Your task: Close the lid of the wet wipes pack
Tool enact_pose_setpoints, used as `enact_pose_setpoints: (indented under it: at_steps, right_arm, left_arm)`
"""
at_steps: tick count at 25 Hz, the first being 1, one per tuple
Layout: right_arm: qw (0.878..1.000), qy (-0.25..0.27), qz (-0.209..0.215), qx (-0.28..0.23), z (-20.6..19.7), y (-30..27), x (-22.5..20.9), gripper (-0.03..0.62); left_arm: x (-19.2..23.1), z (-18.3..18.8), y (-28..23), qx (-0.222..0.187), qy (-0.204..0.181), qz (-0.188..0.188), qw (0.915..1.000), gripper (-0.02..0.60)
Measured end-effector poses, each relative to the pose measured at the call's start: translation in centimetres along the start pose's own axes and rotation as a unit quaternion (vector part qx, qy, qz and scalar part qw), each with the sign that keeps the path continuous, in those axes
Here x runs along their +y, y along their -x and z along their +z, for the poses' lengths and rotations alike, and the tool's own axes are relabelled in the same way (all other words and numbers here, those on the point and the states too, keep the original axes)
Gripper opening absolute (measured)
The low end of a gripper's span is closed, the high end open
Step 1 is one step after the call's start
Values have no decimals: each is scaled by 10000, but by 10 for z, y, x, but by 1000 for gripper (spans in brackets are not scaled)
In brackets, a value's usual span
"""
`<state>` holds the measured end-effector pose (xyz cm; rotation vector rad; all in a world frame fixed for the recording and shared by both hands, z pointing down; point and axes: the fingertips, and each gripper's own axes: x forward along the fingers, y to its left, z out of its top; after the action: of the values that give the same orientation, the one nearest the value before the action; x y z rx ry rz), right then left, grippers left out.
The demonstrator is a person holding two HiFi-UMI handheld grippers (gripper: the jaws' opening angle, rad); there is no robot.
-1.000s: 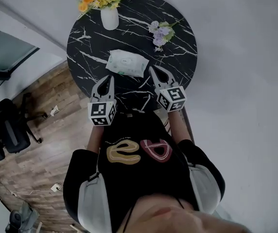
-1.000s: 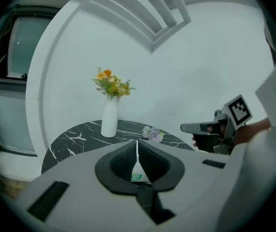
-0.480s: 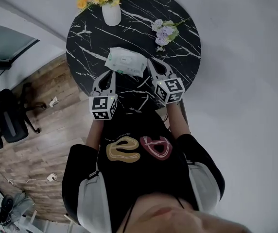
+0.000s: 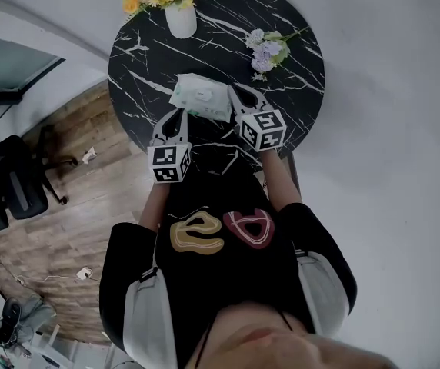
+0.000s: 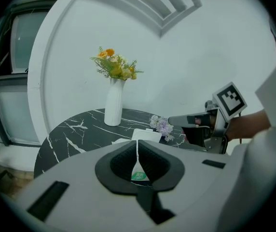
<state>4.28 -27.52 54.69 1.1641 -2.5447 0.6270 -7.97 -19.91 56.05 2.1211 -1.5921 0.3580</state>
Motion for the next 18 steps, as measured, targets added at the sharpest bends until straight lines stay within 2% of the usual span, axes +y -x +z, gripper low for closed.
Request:
enact_pose_setpoints:
  at_steps: [9,18]
  right_arm:
    - [9996,-179,-94,190,-15,-13,-7,12]
    - [9994,-191,-21,277,-20,-23,-4,12]
  left_arm:
    - [9,-8,-25,258,-169,-34,9995,23]
    - [16,-20,-42,519,-139,38,9985,23]
